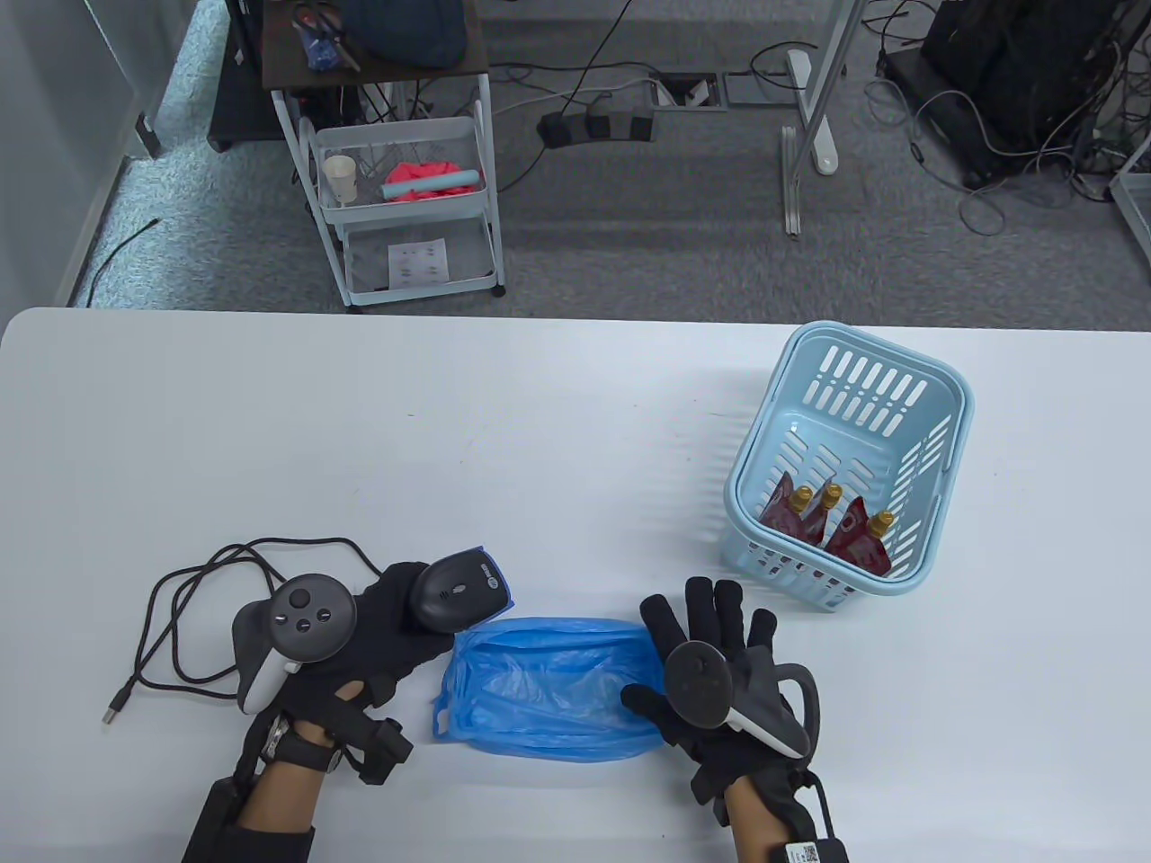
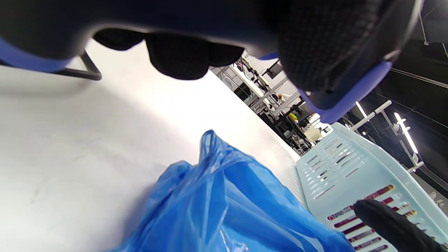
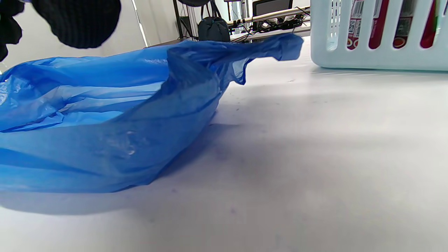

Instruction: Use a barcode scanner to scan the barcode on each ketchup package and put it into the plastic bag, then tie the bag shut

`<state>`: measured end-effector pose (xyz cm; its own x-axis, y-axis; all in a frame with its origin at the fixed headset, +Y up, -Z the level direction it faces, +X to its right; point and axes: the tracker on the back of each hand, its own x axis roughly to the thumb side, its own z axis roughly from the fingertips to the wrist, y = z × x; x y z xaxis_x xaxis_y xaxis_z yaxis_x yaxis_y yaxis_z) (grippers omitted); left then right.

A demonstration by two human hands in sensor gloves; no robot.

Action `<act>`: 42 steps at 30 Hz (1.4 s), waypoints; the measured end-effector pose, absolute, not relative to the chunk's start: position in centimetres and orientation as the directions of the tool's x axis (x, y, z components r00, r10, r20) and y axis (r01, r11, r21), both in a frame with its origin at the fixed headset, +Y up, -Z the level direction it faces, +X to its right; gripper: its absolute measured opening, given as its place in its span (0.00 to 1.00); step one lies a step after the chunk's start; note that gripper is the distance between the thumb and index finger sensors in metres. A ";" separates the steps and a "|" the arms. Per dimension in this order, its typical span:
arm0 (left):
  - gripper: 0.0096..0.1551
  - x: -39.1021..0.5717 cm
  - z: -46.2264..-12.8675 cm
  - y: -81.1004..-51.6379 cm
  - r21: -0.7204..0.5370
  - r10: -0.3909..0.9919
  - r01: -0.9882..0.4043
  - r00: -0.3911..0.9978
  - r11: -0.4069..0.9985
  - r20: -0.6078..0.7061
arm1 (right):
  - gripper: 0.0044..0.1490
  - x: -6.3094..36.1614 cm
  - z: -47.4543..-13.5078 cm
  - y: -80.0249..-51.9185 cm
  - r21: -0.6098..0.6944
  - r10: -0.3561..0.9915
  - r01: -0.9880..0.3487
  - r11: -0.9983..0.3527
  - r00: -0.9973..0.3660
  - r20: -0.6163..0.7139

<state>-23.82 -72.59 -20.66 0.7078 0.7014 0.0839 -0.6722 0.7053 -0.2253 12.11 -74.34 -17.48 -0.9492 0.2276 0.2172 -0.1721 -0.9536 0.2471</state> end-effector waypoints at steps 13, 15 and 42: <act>0.31 -23.9 -20.8 -72.4 -0.263 0.696 -0.657 0.713 0.706 0.087 | 0.58 11.6 -17.4 -74.7 0.265 0.253 -0.188 -0.946 -0.937 0.240; 0.30 -23.7 -20.9 -72.5 -0.279 0.700 -0.656 0.708 0.701 0.093 | 0.58 11.6 -17.5 -74.7 0.263 0.245 -0.180 -0.948 -0.940 0.238; 0.29 -23.9 -20.8 -72.5 -0.278 0.721 -0.676 0.686 0.683 0.103 | 0.38 16.2 -22.6 -63.0 -0.022 0.148 -0.148 -0.989 -0.989 -0.007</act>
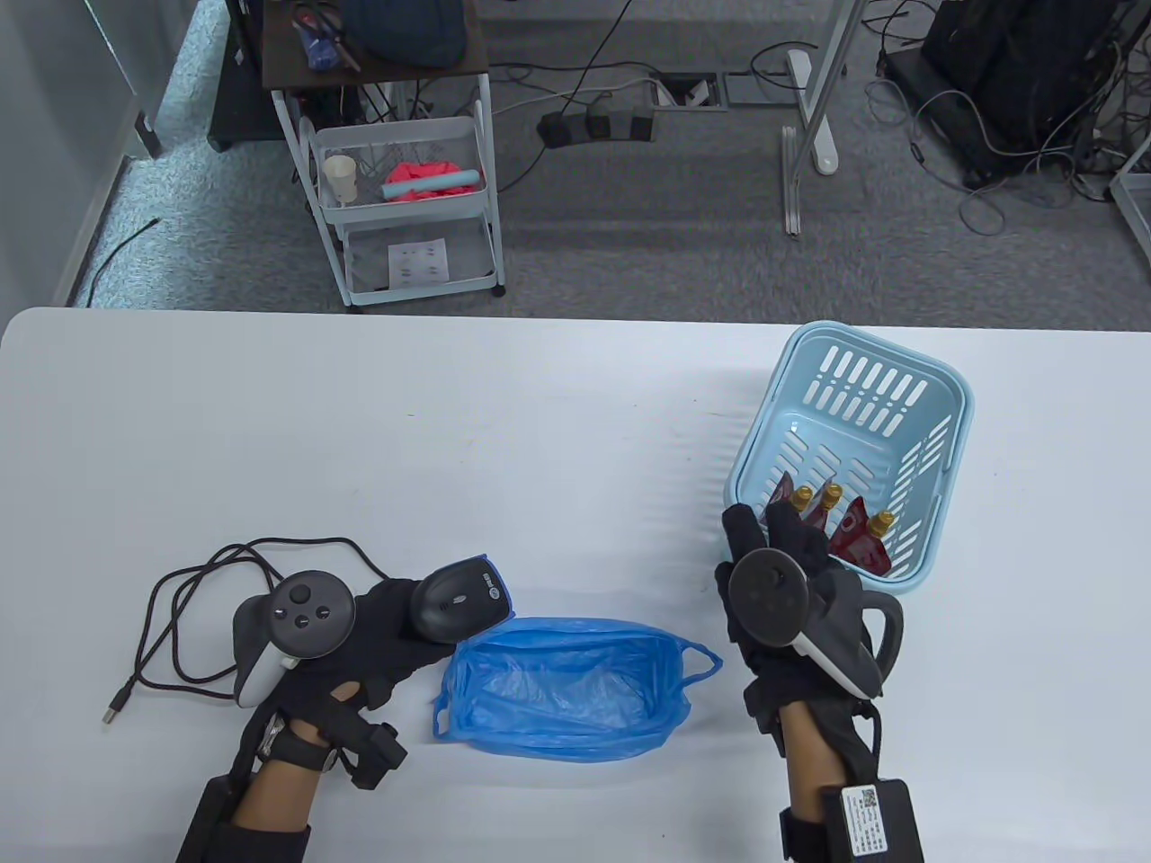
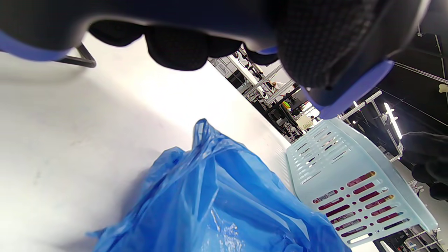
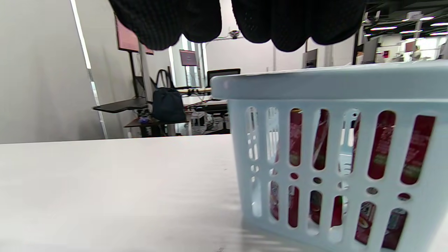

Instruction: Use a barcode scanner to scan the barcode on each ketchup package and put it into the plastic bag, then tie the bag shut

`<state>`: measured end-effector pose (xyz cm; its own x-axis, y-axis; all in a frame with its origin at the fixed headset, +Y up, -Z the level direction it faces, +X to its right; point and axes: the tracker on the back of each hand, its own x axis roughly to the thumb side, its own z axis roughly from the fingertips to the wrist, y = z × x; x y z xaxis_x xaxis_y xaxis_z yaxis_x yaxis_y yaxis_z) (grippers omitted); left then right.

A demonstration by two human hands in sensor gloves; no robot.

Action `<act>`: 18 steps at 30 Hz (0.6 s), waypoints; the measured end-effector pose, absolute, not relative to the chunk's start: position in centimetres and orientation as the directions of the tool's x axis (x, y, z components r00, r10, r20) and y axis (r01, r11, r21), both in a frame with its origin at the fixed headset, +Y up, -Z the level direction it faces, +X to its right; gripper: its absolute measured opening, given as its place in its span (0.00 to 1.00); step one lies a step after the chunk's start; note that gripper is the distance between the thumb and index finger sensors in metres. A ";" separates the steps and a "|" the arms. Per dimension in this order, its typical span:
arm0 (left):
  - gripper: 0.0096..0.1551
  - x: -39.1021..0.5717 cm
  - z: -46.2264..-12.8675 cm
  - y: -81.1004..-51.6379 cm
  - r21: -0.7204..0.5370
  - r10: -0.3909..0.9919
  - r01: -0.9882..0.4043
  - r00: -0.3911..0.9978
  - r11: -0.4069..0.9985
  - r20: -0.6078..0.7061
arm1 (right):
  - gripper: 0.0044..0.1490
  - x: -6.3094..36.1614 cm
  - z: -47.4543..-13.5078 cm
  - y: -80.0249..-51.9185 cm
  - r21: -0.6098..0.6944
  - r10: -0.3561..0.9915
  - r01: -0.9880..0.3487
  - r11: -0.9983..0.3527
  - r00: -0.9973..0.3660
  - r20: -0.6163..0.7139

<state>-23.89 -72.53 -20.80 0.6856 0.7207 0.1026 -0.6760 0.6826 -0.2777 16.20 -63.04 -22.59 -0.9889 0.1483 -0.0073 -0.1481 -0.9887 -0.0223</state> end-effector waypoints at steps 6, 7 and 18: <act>0.29 -24.2 -20.8 -72.4 -0.271 0.733 -0.690 0.673 0.671 0.099 | 0.36 16.8 -26.1 -63.5 0.088 0.052 -0.066 -0.994 -0.987 -0.149; 0.29 -24.2 -20.8 -72.4 -0.271 0.733 -0.691 0.673 0.671 0.099 | 0.36 16.8 -26.5 -63.5 0.102 0.029 -0.046 -0.994 -0.986 -0.162; 0.29 -24.6 -20.9 -72.3 -0.264 0.741 -0.701 0.666 0.662 0.090 | 0.32 16.0 -29.4 -64.2 0.174 -0.097 0.058 -0.983 -0.969 -0.229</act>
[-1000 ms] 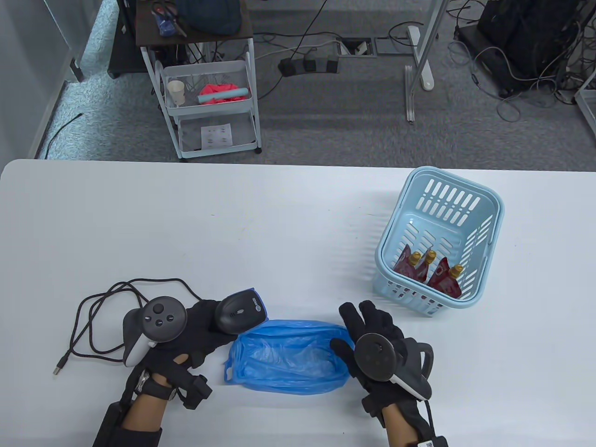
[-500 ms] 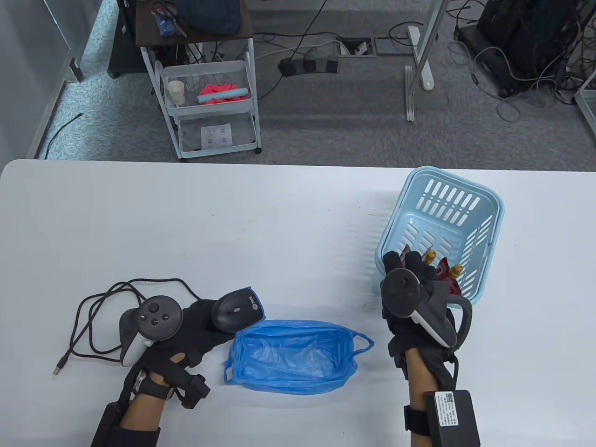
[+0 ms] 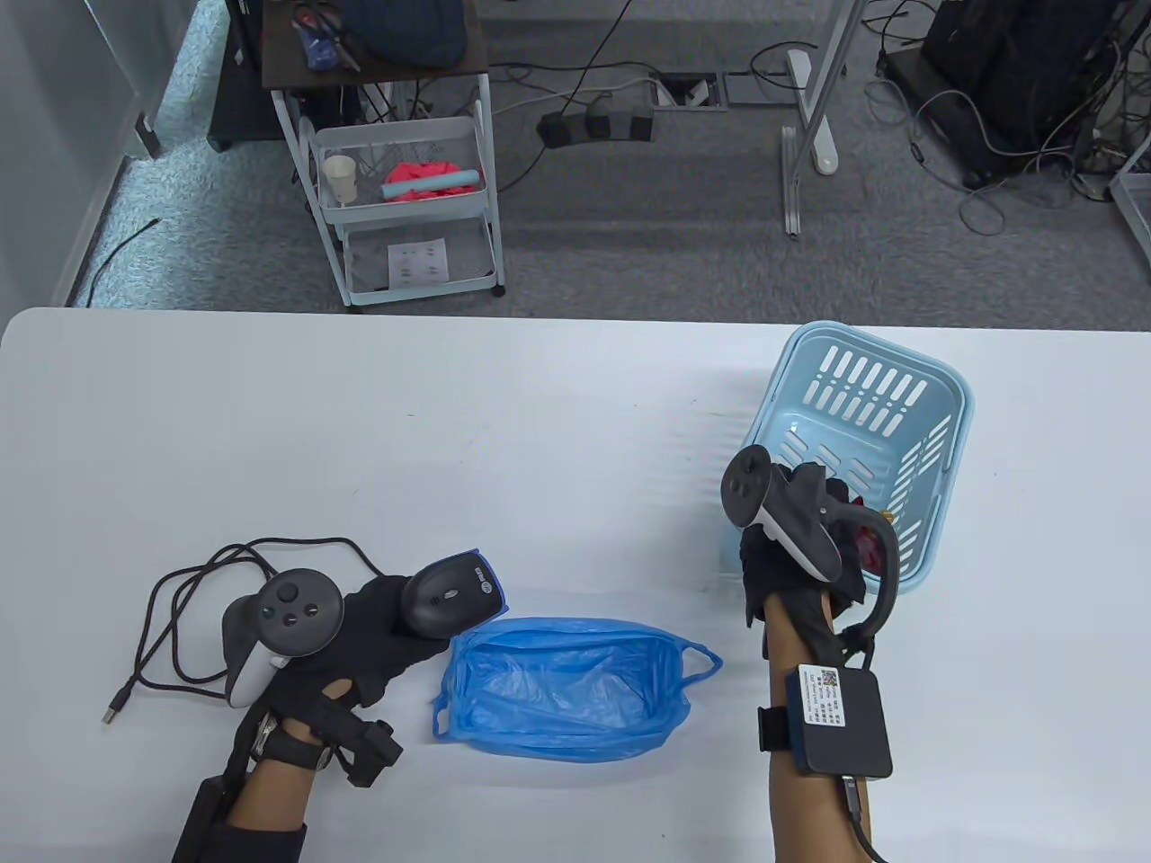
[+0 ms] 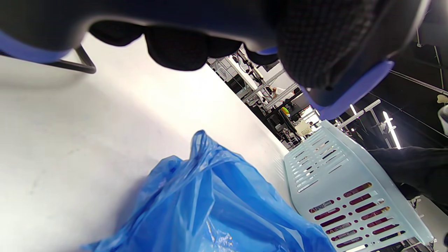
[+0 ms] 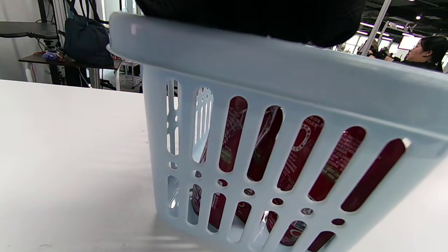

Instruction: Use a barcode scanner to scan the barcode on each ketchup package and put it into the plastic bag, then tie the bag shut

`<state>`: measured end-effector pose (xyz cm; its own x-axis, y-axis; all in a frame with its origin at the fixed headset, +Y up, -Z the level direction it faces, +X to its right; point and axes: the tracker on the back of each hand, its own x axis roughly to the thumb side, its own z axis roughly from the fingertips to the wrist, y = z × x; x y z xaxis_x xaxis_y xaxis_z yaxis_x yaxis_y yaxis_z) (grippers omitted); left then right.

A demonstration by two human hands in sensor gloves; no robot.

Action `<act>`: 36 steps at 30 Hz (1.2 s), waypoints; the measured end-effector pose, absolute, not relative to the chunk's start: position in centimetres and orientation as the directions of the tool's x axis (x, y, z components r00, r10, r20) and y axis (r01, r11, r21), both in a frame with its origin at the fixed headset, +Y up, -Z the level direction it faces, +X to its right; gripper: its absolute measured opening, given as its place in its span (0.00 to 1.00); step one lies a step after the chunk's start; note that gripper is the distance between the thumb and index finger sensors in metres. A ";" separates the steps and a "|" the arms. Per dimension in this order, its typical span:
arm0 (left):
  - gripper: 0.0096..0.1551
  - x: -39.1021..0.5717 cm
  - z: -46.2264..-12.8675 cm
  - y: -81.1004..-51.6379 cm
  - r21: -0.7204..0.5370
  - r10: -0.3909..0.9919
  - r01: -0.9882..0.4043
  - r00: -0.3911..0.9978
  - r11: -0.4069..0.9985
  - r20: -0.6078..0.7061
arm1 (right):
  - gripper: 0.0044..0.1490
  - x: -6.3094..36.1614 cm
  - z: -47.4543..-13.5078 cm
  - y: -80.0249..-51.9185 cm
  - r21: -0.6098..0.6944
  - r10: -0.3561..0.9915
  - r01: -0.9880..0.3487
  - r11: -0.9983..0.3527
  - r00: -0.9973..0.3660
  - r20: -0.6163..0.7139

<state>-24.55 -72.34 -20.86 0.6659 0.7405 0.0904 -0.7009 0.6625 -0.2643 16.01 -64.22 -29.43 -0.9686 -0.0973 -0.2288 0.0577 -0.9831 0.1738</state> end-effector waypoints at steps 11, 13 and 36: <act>0.29 -24.7 -20.9 -72.3 -0.265 0.741 -0.702 0.666 0.661 0.085 | 0.30 16.1 -30.6 -64.6 0.165 -0.134 0.094 -0.982 -0.957 -0.257; 0.30 -24.7 -20.9 -72.3 -0.264 0.742 -0.703 0.665 0.660 0.086 | 0.30 16.4 -30.8 -64.5 0.156 -0.115 0.075 -0.985 -0.957 -0.267; 0.29 -24.7 -20.9 -72.4 -0.270 0.745 -0.706 0.663 0.655 0.075 | 0.27 19.4 -31.9 -65.4 0.138 0.048 -0.103 -0.985 -0.934 -0.354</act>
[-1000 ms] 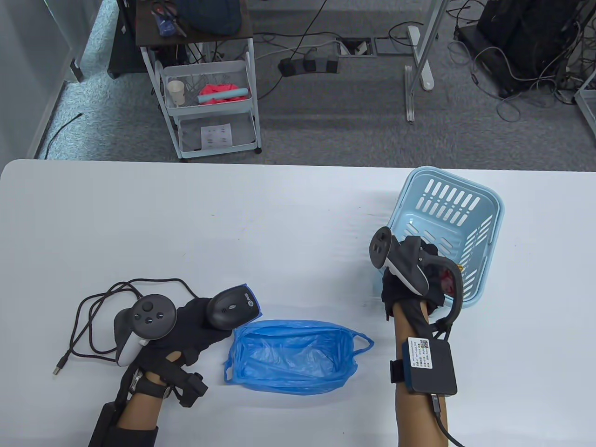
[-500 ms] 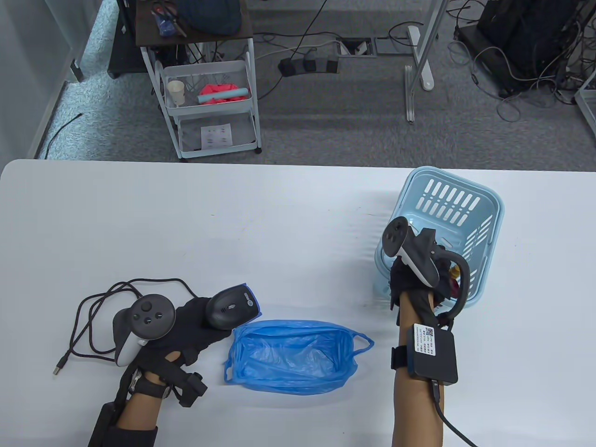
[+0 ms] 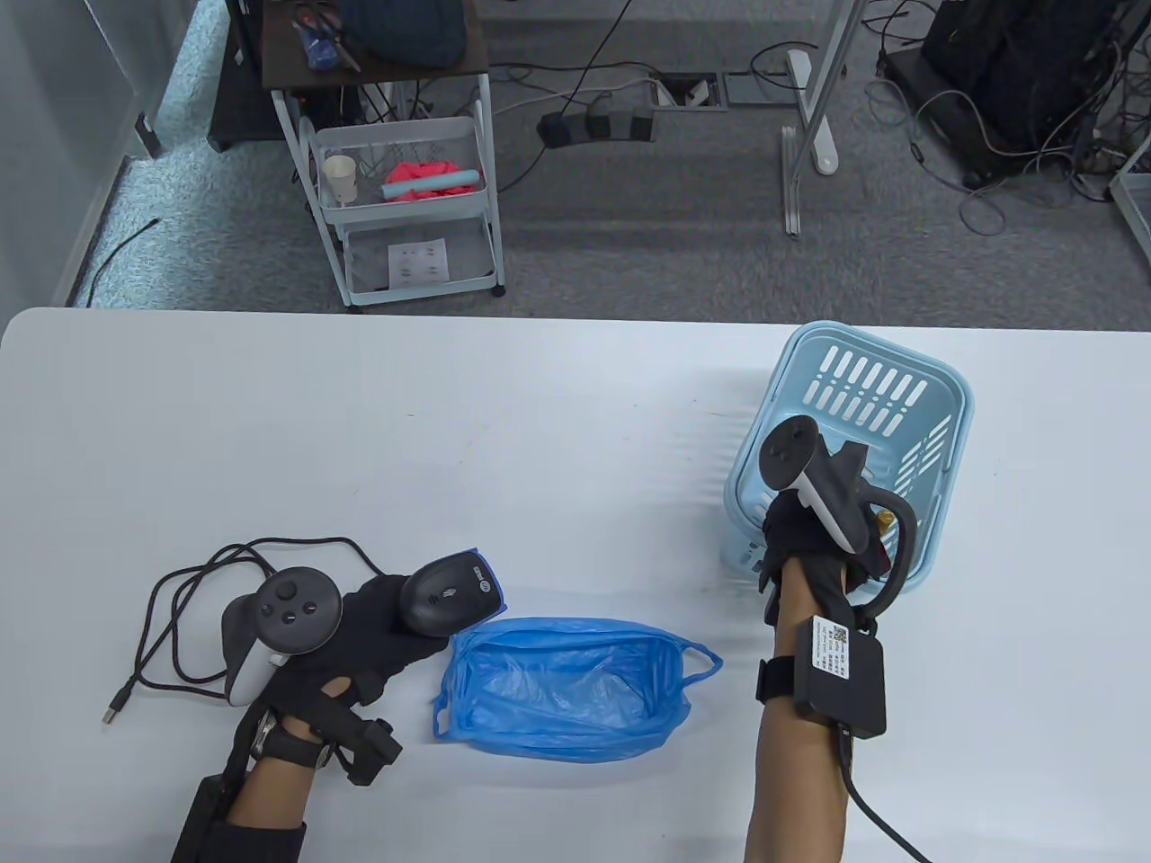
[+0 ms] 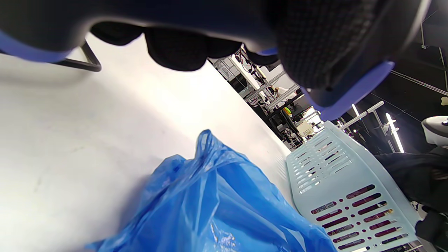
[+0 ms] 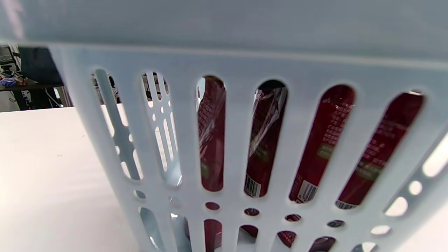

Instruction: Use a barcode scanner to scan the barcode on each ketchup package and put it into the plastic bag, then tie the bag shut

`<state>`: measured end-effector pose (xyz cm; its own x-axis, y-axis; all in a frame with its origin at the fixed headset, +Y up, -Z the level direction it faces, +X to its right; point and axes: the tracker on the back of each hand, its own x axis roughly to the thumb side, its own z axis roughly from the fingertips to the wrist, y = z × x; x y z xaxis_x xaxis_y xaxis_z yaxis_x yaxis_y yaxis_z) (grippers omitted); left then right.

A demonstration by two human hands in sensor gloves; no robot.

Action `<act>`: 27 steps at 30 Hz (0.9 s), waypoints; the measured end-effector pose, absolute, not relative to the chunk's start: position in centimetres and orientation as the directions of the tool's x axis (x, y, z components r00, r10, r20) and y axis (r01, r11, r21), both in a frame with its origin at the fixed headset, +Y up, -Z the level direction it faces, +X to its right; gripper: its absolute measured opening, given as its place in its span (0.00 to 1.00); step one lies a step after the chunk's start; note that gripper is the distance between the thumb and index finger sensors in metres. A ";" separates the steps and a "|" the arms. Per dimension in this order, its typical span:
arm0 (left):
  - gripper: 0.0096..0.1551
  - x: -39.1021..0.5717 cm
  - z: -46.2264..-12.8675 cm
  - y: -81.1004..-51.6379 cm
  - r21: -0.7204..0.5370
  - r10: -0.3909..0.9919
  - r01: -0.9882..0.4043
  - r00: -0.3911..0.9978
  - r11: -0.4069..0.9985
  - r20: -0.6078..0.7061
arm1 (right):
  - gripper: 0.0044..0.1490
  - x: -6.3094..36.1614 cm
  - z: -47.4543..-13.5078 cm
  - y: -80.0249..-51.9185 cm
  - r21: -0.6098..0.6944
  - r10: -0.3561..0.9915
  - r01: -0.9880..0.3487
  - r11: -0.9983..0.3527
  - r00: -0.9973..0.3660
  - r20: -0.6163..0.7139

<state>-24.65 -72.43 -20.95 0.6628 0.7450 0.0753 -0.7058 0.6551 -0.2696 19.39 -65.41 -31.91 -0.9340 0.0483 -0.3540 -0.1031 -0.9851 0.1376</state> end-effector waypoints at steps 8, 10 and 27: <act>0.29 -24.6 -21.0 -72.5 -0.274 0.745 -0.704 0.663 0.656 0.080 | 0.27 19.6 -30.8 -63.7 0.028 0.070 -0.085 -0.996 -0.937 -0.342; 0.29 -24.6 -21.0 -72.5 -0.276 0.747 -0.706 0.660 0.652 0.077 | 0.27 19.5 -30.5 -62.9 -0.014 0.080 -0.080 -0.997 -0.938 -0.337; 0.29 -24.6 -21.0 -72.6 -0.287 0.773 -0.729 0.631 0.621 0.071 | 0.27 18.2 -24.8 -54.8 -0.370 0.153 -0.060 -0.927 -0.962 -0.227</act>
